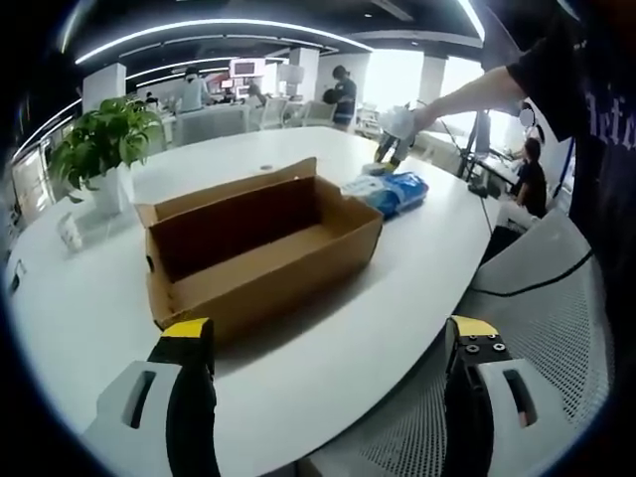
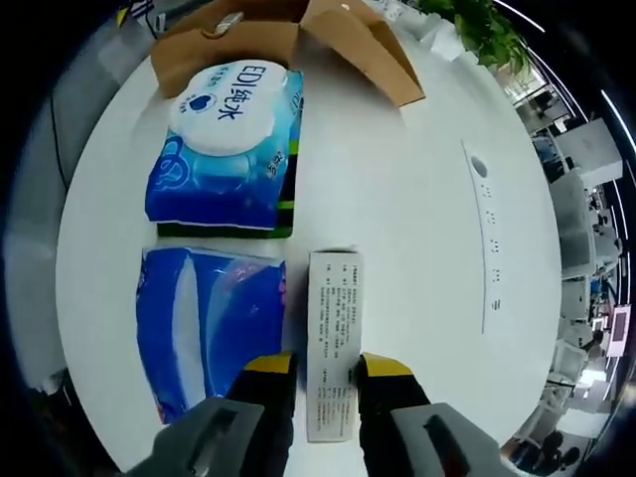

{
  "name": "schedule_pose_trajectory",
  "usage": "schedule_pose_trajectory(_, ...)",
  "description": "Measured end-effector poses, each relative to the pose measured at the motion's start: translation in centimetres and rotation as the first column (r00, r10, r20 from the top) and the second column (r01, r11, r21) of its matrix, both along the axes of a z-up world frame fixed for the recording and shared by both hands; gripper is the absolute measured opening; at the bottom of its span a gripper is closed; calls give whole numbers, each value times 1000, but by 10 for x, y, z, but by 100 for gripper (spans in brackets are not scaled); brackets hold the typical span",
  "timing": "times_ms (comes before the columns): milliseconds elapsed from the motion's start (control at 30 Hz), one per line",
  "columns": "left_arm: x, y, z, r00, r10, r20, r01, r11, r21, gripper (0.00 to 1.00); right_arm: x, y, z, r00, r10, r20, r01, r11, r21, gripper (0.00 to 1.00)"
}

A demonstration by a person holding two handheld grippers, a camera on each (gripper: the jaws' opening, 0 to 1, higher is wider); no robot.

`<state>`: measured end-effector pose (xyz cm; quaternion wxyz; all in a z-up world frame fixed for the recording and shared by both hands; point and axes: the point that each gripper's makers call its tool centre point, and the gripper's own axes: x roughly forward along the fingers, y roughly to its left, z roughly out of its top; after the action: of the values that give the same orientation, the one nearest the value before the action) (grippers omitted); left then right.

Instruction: Operate the shoe box by opening the lid, removing the specified soft item, and placing it in the target area until the item is outside and the box remains undamaged.

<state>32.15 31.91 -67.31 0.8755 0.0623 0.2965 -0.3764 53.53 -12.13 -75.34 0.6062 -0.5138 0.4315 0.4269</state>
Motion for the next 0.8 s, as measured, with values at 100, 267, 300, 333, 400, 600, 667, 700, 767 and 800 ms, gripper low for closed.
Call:
schedule_pose_trajectory(100,-1,0,-1,1000,-4,-2,4,1000,1,96,3,0,2,1000,-8,12,8,1000,3,23)
schedule_pose_trajectory(267,1,-2,-1,1000,-13,-2,13,1000,1,96,6,0,5,999,-26,24,25,1000,15,27)
schedule_pose_trajectory(300,1,-2,-1,1000,-14,-1,14,1000,1,96,6,0,5,999,-26,25,26,1000,16,28)
schedule_pose_trajectory(333,2,-2,0,1000,-14,1,14,1000,2,96,6,0,5,999,-27,27,27,1000,16,28)
schedule_pose_trajectory(400,3,-2,1,1000,-13,5,13,1000,-2,96,7,-1,6,999,-33,35,33,999,15,31)
schedule_pose_trajectory(600,5,-1,1,1000,-15,8,15,1000,-2,96,10,1,13,996,-69,54,67,997,38,38)
schedule_pose_trajectory(667,5,-1,0,1000,-15,6,15,1000,-4,96,12,4,16,992,-107,61,103,993,63,41)
schedule_pose_trajectory(700,5,-1,0,1000,-13,4,13,1000,-10,96,13,7,20,991,-114,64,109,991,82,43)
schedule_pose_trajectory(767,5,-2,0,1000,-12,-3,12,1000,-16,96,13,11,24,990,-127,59,120,987,104,45)
schedule_pose_trajectory(800,5,-2,-1,1000,-12,-3,12,1000,-15,96,13,12,25,990,-131,56,124,986,108,47)
